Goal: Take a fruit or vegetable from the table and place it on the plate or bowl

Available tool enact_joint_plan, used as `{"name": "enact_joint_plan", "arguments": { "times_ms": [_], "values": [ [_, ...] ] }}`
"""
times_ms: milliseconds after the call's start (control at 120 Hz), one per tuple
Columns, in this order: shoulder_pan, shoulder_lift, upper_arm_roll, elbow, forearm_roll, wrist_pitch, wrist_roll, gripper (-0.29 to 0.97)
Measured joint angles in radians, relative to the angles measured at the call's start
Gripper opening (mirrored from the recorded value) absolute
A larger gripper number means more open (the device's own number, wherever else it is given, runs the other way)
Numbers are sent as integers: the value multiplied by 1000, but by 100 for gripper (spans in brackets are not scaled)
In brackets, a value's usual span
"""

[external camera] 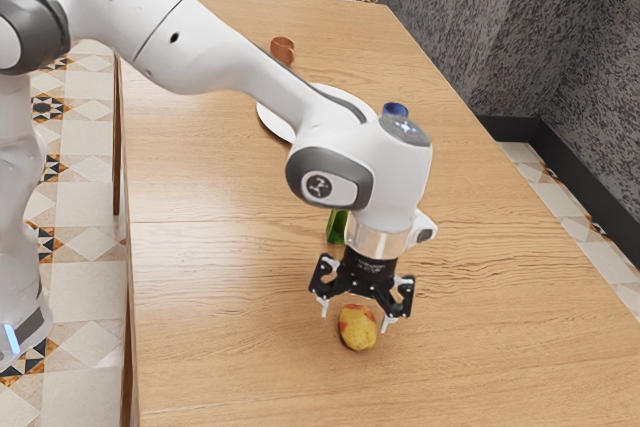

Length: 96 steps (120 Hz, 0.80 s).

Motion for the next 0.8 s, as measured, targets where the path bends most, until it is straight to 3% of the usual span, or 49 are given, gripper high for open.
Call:
{"name": "enact_joint_plan", "arguments": {
  "times_ms": [800],
  "values": [
    [5, 12, 3, 2, 0, 30, -9, 68]
  ]
}}
